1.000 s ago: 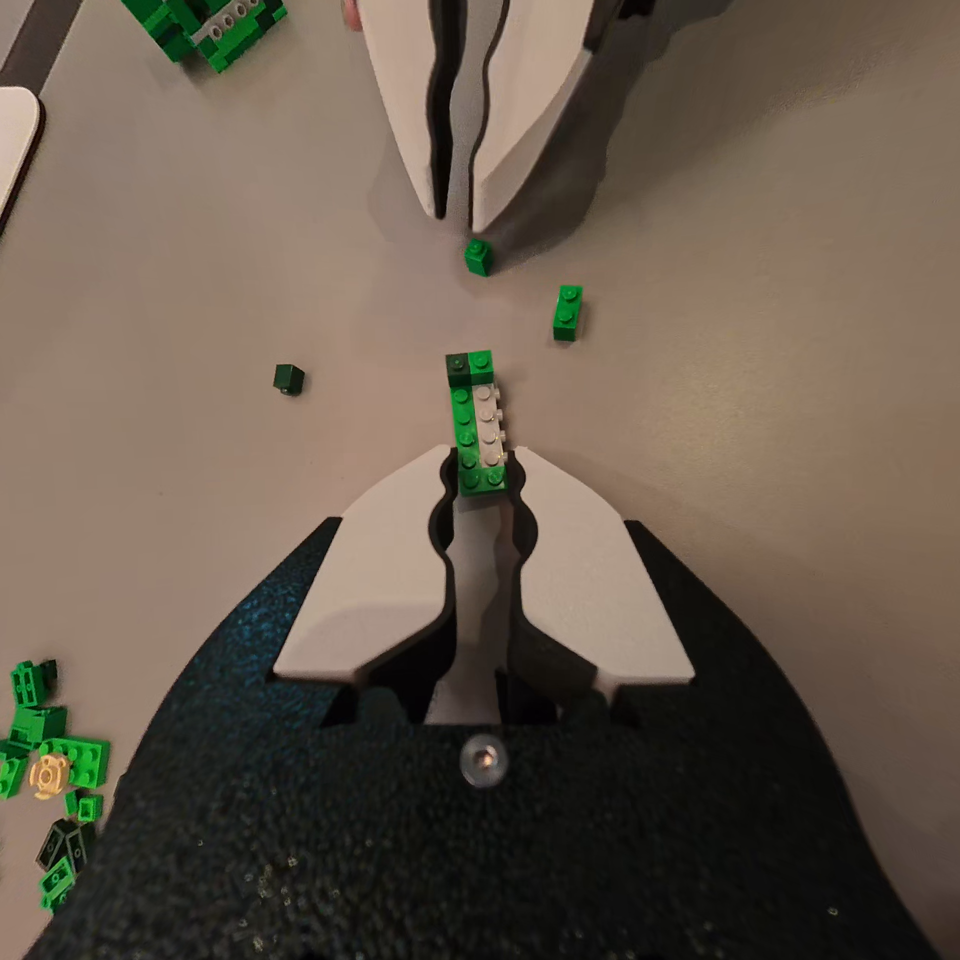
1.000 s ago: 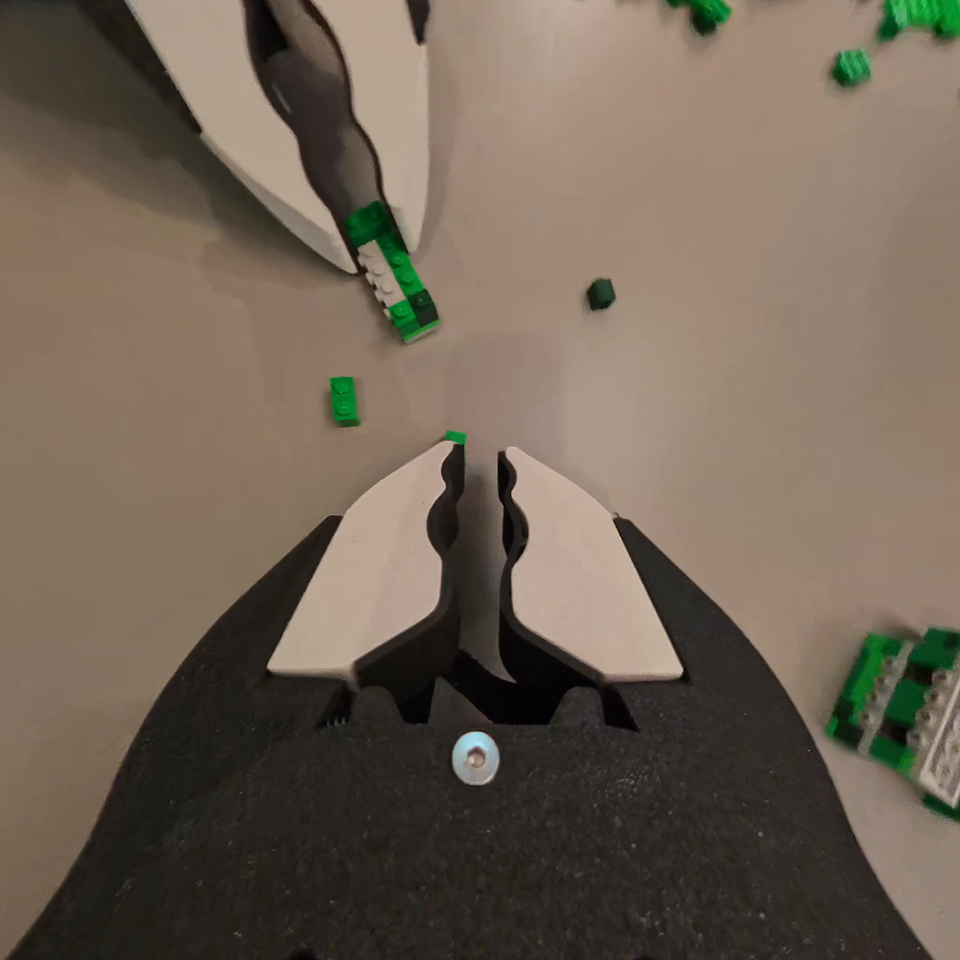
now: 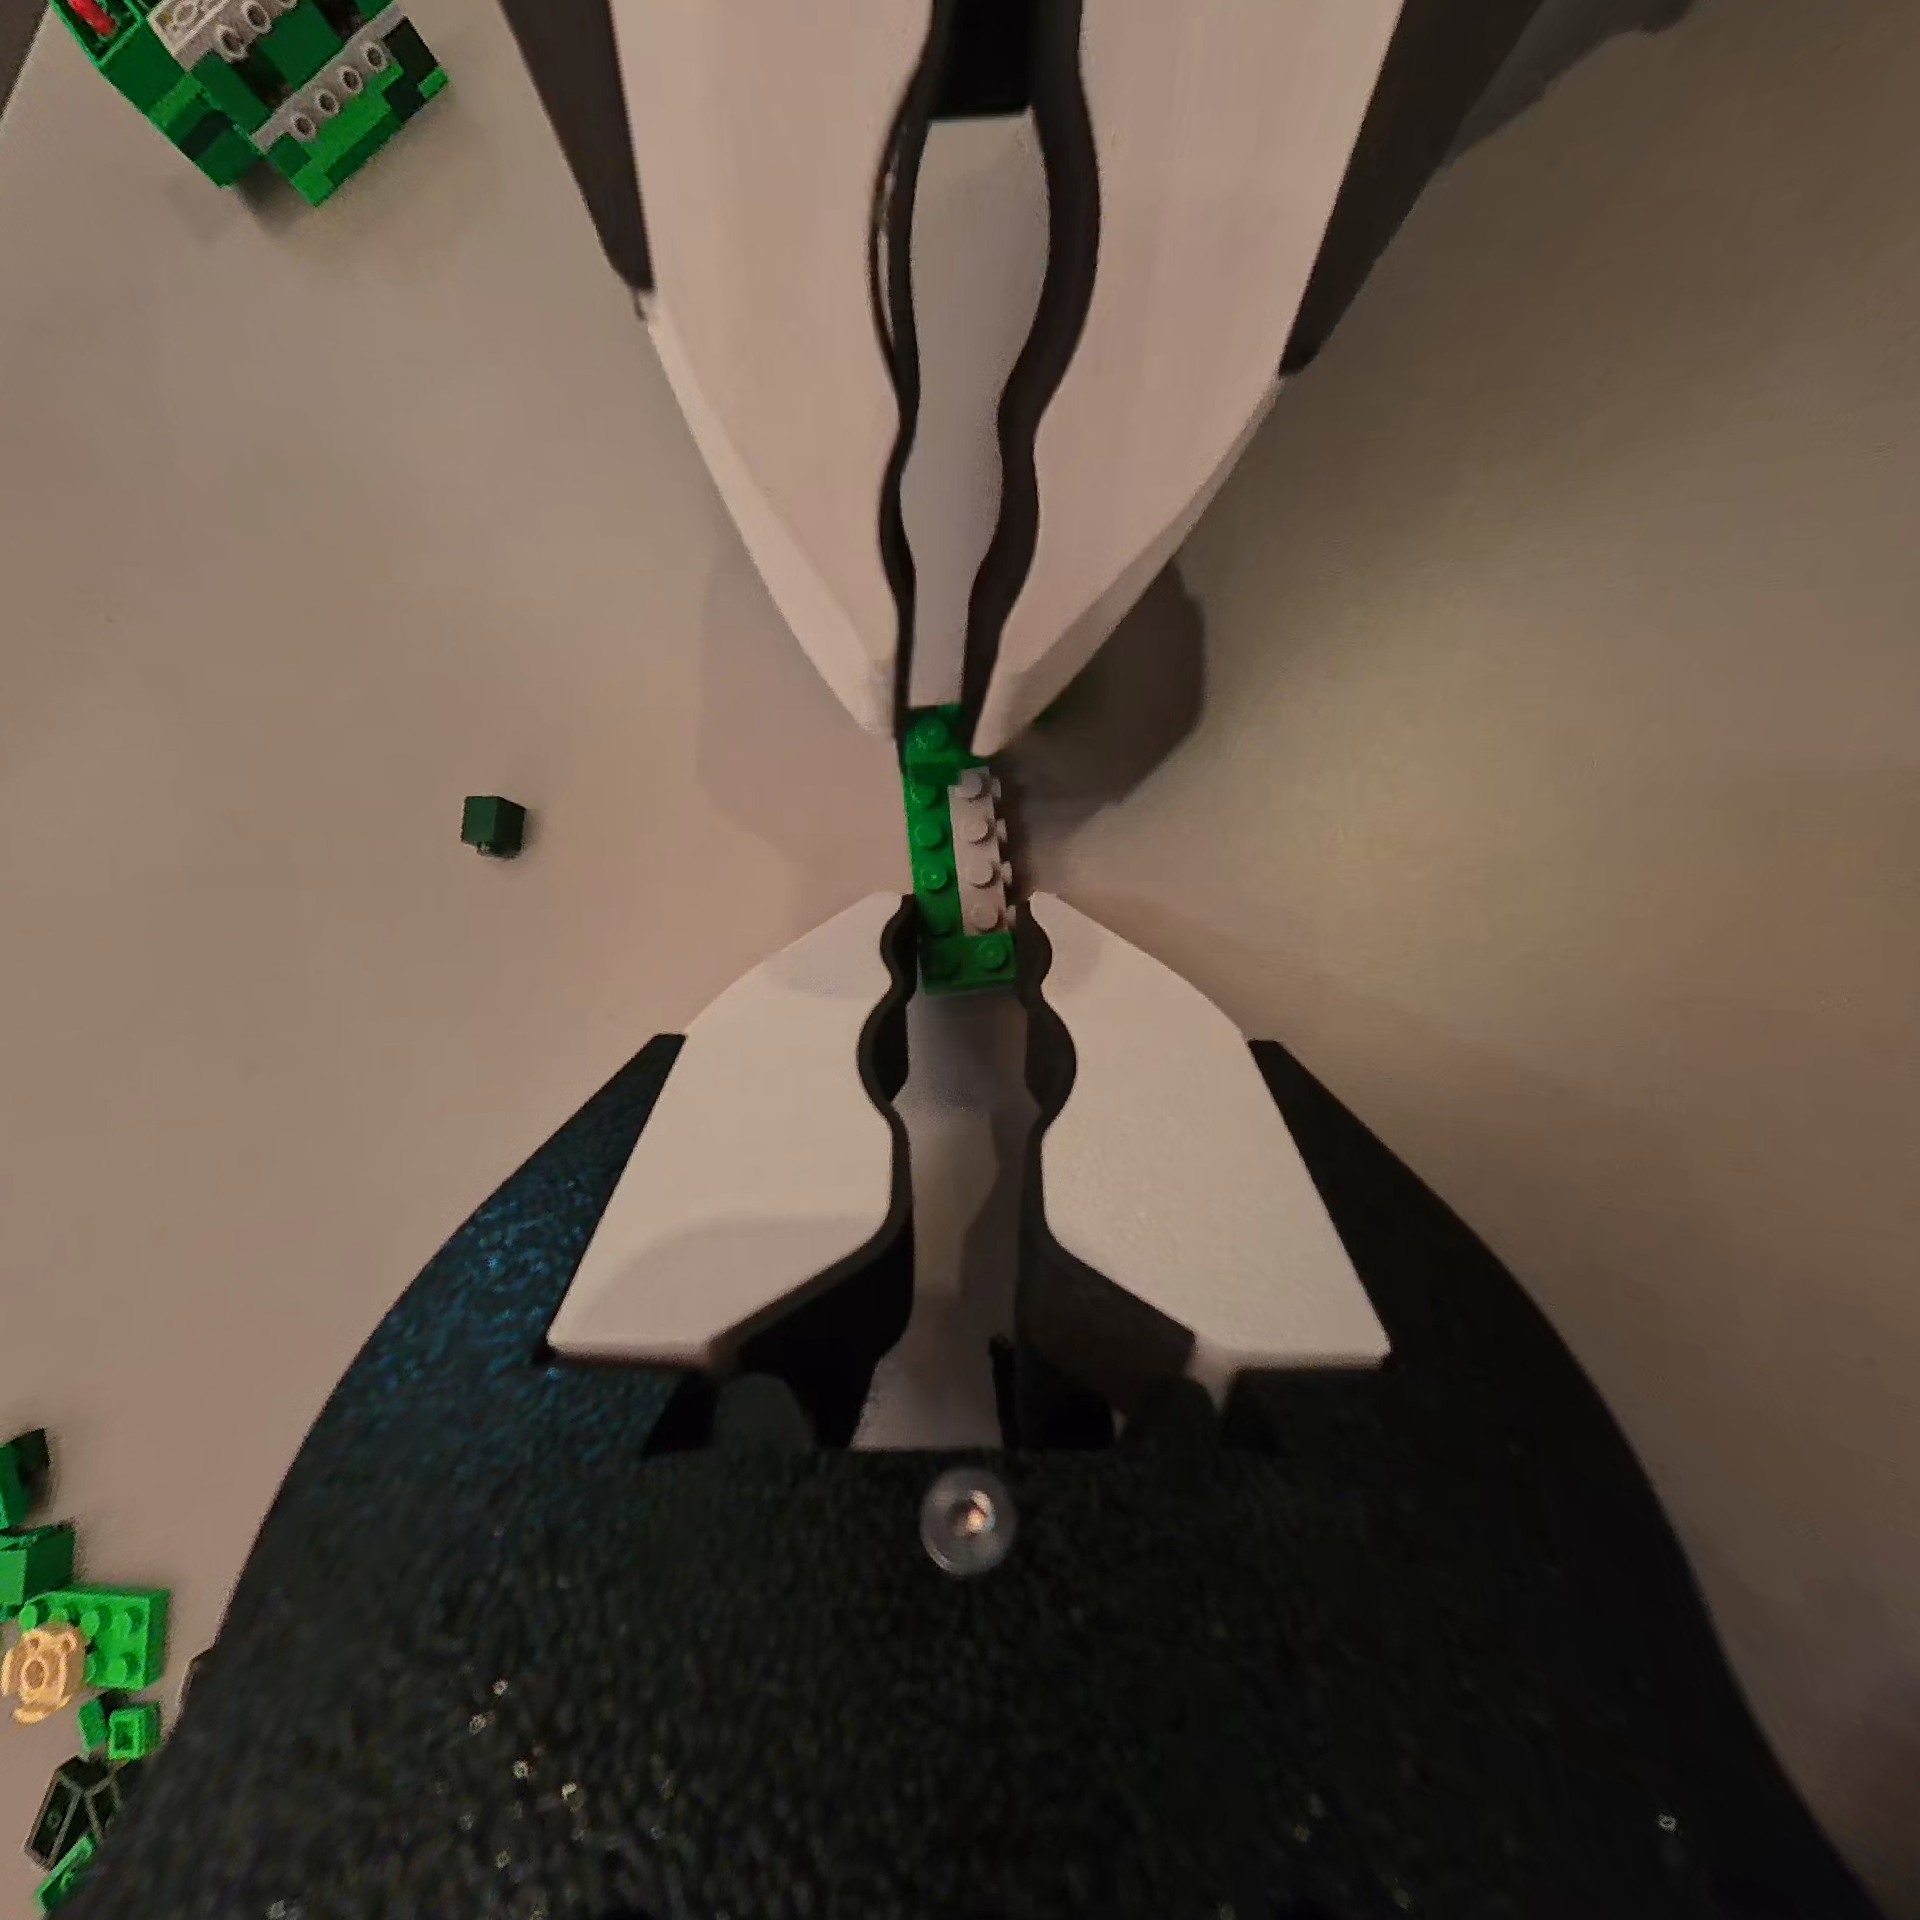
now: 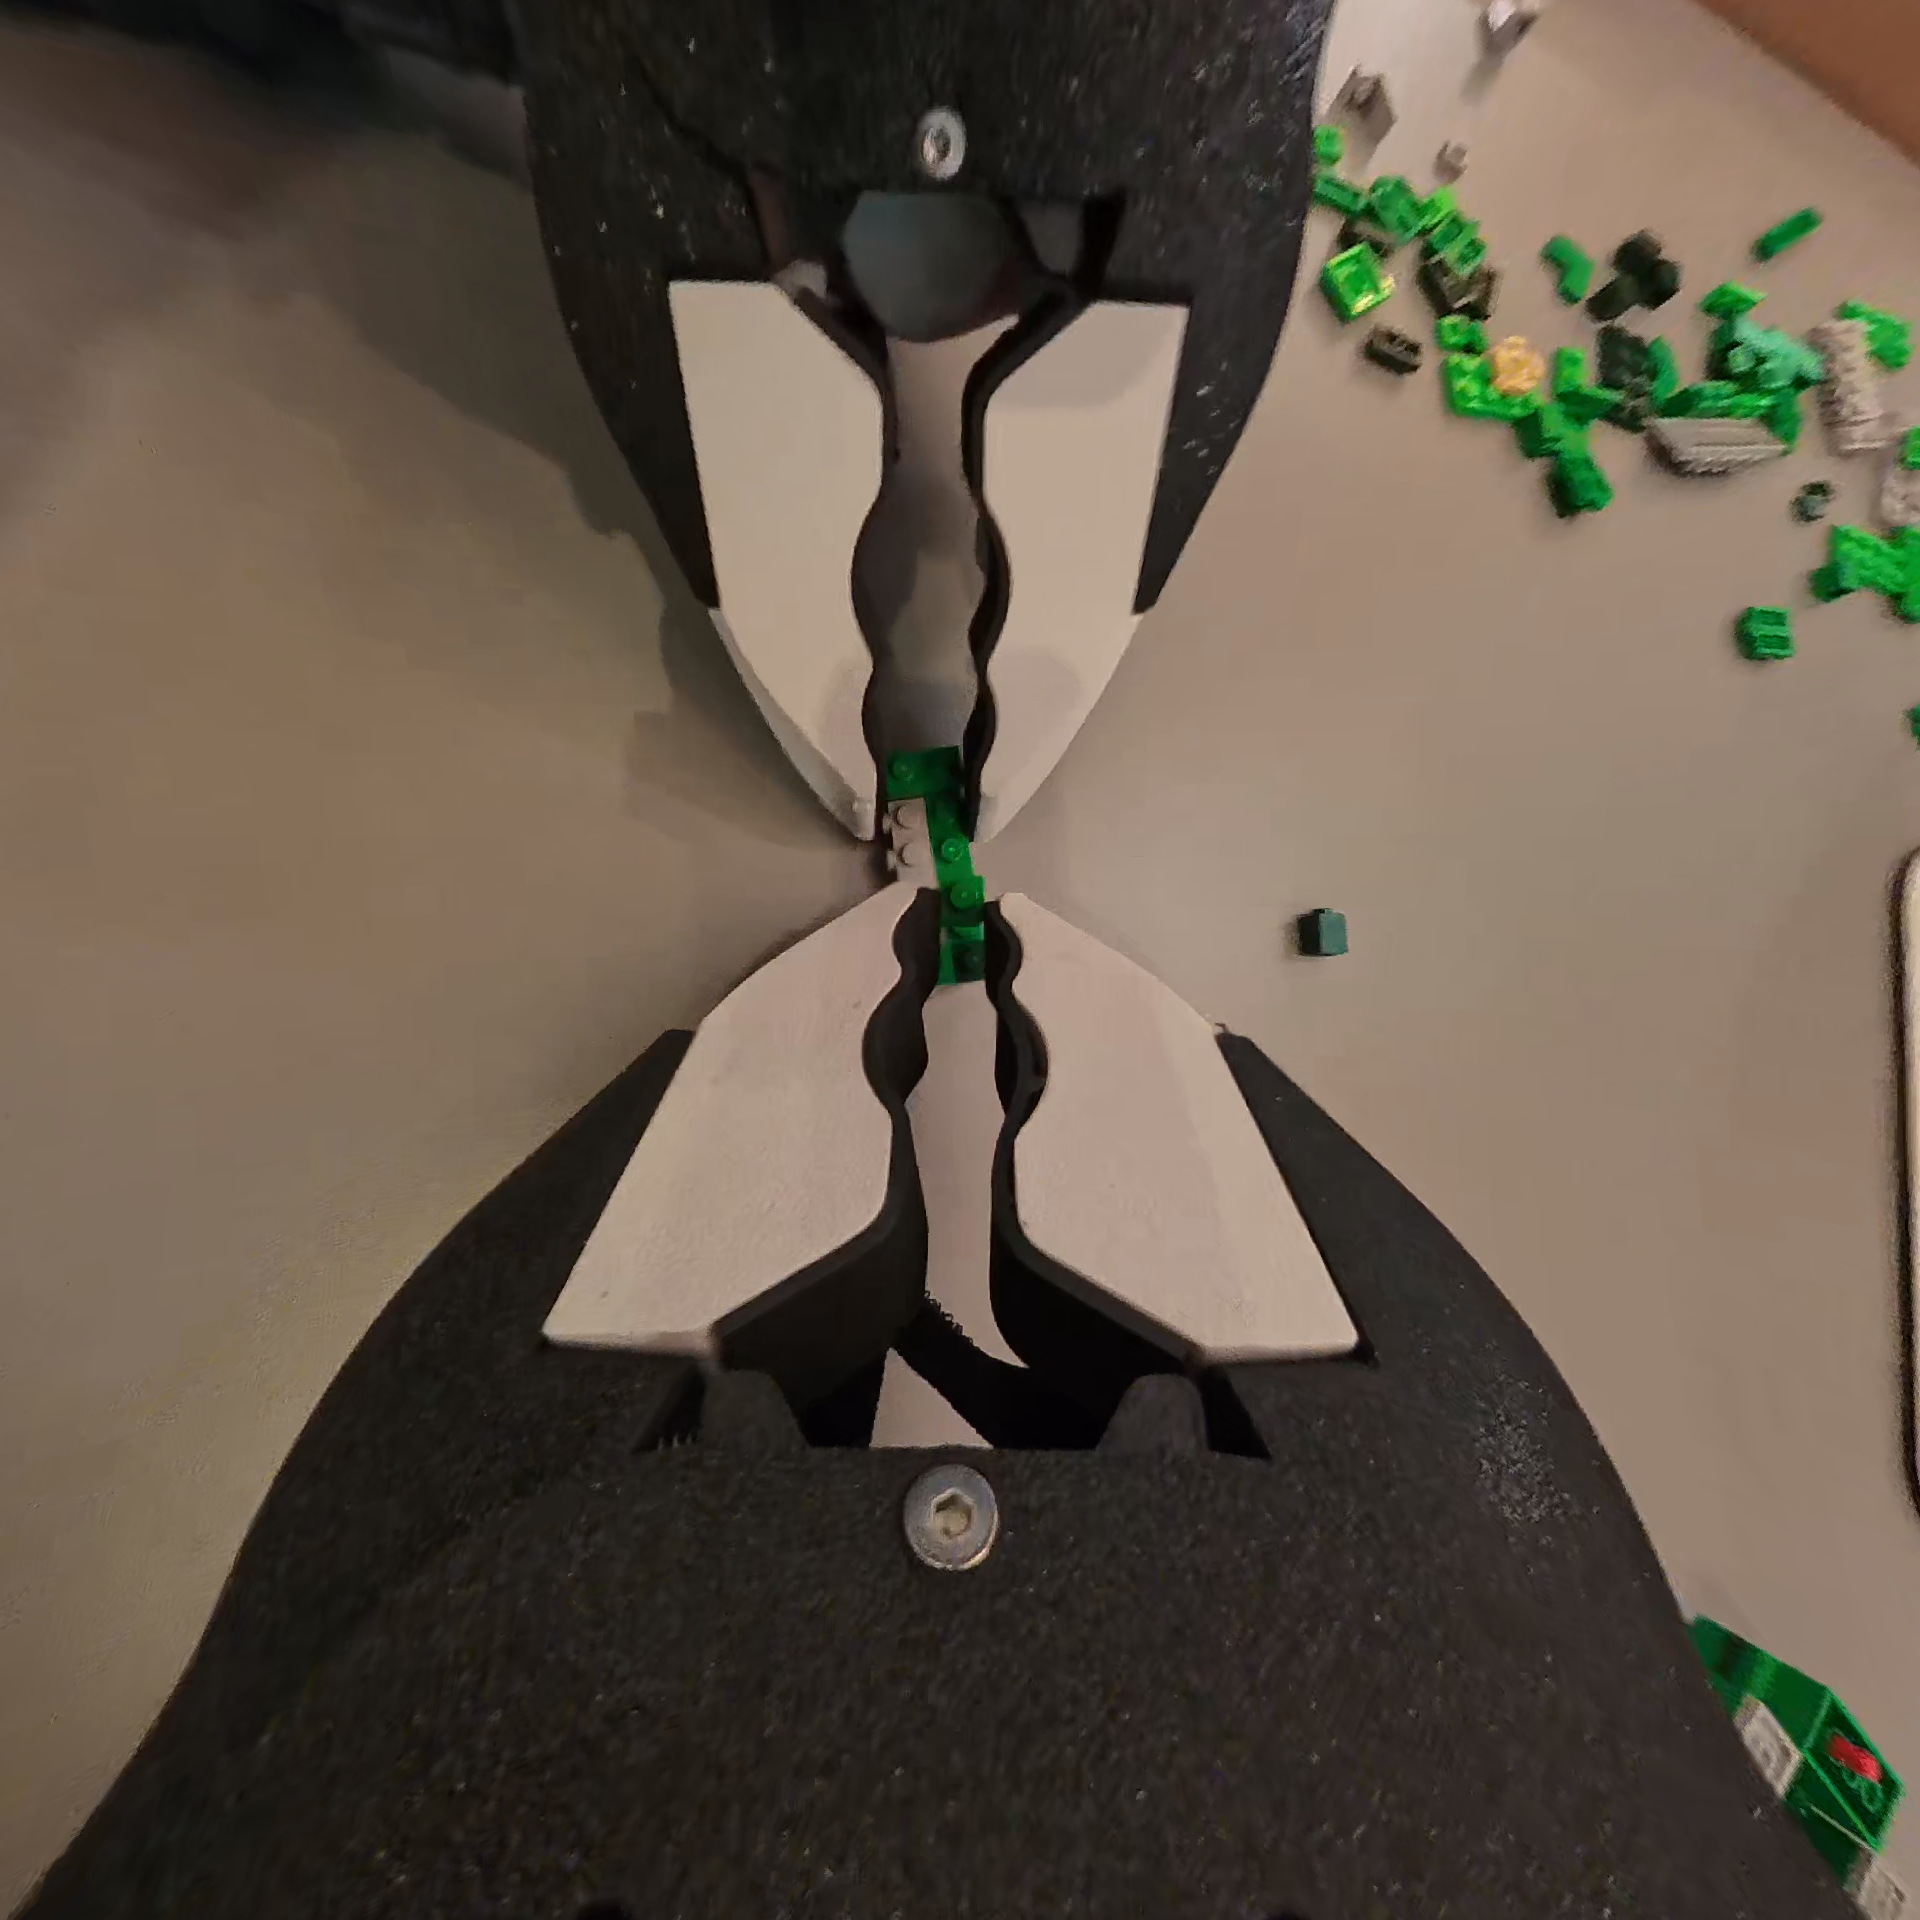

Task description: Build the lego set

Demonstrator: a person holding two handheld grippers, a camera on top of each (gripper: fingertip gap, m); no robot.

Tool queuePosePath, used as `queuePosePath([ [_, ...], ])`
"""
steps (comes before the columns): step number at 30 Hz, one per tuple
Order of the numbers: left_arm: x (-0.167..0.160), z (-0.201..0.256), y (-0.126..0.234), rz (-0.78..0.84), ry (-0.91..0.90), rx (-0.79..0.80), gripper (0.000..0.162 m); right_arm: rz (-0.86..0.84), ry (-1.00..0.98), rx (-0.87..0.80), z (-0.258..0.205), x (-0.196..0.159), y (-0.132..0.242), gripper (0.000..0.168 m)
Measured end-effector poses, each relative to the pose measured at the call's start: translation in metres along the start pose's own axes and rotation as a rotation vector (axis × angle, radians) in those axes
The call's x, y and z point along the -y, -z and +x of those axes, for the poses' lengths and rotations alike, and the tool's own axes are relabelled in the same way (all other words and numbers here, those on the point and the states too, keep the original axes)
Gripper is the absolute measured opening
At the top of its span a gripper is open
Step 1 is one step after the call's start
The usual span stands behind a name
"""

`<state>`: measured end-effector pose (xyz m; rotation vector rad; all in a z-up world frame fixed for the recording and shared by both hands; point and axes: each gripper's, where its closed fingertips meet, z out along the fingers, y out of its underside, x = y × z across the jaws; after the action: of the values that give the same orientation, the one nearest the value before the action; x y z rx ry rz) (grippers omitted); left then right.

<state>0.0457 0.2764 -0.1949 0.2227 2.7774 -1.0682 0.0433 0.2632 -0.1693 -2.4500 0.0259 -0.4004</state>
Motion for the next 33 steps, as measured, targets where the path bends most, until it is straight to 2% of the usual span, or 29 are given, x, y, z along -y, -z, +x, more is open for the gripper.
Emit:
queuePosePath([
  [1, 0.0, 0.0002, 0.0001, -0.001, -0.001, -0.001, 0.017, -0.024, -0.002, 0.022, -0.0021, -0.0019, -0.002, 0.007],
  [14, 0.0004, 0.0014, 0.0024, -0.009, -0.019, 0.004, 0.017, -0.172, 0.06, 0.064, -0.0021, -0.0088, -0.0108, 0.008],
  [33, 0.0026, 0.0018, 0.0059, 0.016, -0.007, -0.003, 0.017, -0.192, 0.068, 0.053, -0.0009, -0.006, -0.0078, 0.008],
])
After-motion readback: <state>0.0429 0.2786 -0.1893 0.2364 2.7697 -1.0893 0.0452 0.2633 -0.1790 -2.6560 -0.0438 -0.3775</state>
